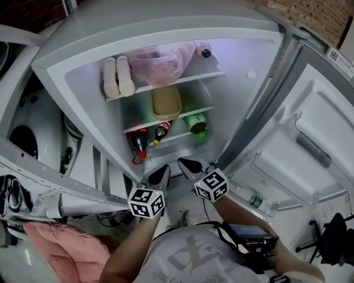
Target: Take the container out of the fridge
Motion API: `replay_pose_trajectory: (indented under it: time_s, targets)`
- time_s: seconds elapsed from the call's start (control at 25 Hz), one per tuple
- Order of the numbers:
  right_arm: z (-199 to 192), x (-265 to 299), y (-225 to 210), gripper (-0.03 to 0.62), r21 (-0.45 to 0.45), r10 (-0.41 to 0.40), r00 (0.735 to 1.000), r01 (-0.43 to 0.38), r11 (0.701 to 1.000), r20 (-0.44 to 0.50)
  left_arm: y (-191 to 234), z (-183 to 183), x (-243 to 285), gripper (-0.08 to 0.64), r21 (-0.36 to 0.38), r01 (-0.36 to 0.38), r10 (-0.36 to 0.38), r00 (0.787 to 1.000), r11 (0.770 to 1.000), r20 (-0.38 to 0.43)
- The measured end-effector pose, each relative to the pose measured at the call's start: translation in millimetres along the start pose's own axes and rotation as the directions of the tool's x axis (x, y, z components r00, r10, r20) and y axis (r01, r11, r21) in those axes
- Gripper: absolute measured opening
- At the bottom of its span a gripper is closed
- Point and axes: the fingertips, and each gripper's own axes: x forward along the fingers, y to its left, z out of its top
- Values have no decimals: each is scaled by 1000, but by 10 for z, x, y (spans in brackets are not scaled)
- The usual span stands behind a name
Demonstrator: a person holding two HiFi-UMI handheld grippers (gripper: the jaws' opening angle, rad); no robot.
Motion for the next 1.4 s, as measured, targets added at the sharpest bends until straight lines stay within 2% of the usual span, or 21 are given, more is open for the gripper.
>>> replay_pose_trajectory:
  time_s: [0.16,0.32,0.64,0.8,0.96,1.28,1.4]
  targets:
    - [180,153,-208,6,-3,-22,1000,22,1000,18,143,184,189,0,7,-26,26,999,1000,20]
    - [365,279,-470,6,14,-77,996,77,997,45,236,307,388,0,20,-41,40,999,999,18]
    - [661,442,-904,12,80,-189,978,183,980,89,488,669,621,0,29,-103,102,993,994,59]
    - [815,472,-1074,37,155,-240,964,221,963,116,609,887,727,2,24,-141,139,987,990,83]
    - [946,546,-1212,87,216,-270,955,240,946,125,741,1098,857,113,14,-179,177,980,984,92]
    - [1044,783,-1414,253,339,-280,955,234,911,93,1115,1286,1084,217,-85,-231,237,969,969,70]
    - [1038,866,-1466,288,404,-265,961,213,890,77,1188,1326,1148,234,-101,-242,247,968,965,46]
